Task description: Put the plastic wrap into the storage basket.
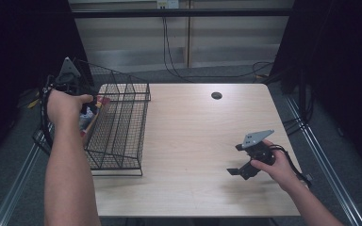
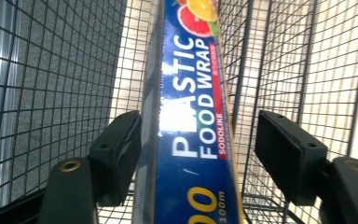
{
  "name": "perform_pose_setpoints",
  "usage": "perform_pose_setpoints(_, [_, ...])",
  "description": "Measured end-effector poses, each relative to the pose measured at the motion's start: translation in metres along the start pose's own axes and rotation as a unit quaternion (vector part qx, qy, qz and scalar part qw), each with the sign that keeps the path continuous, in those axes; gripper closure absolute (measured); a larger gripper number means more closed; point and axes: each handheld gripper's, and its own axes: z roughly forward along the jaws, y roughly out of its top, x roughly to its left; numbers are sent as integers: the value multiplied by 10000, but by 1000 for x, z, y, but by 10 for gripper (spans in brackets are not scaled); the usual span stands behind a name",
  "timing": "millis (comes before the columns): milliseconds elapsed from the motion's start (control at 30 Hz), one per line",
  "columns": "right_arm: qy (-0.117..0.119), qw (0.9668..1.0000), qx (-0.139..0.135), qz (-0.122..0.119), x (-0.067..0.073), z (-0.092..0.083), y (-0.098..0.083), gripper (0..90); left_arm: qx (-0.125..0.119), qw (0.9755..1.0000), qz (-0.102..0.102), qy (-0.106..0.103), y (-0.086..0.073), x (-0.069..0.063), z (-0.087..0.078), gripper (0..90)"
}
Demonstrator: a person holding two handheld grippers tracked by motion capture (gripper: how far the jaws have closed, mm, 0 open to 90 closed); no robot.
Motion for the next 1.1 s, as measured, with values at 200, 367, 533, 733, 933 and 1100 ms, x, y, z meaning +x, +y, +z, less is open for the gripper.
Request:
perform_pose_setpoints(200, [-24, 10000, 0, -8, 0, -1, 0, 0, -99, 9998, 108, -135, 0, -5, -6, 251])
perform_pose_setpoints(367, [27, 10000, -6, 9, 0, -1, 0, 0, -150, 9995, 129, -225, -1, -12, -7, 225])
perform_pose_setpoints(533, [-2, 10000, -16, 5, 0, -1, 0, 0, -202, 9992, 196, -290, -2, -16, -9, 196])
perform_pose_setpoints(733, [-12, 10000, -19, 5, 1, -1, 0, 0, -237, 9984, 336, -381, -3, -23, -7, 171])
perform_pose_setpoints(933, [-13, 10000, -7, -27, 1, -2, -1, 0, -316, 9944, 658, -763, -6, -34, -3, 151])
perform_pose_setpoints(1100, [-26, 10000, -4, -33, 3, -3, -1, 0, -362, 9907, 872, -981, -11, -46, 2, 141])
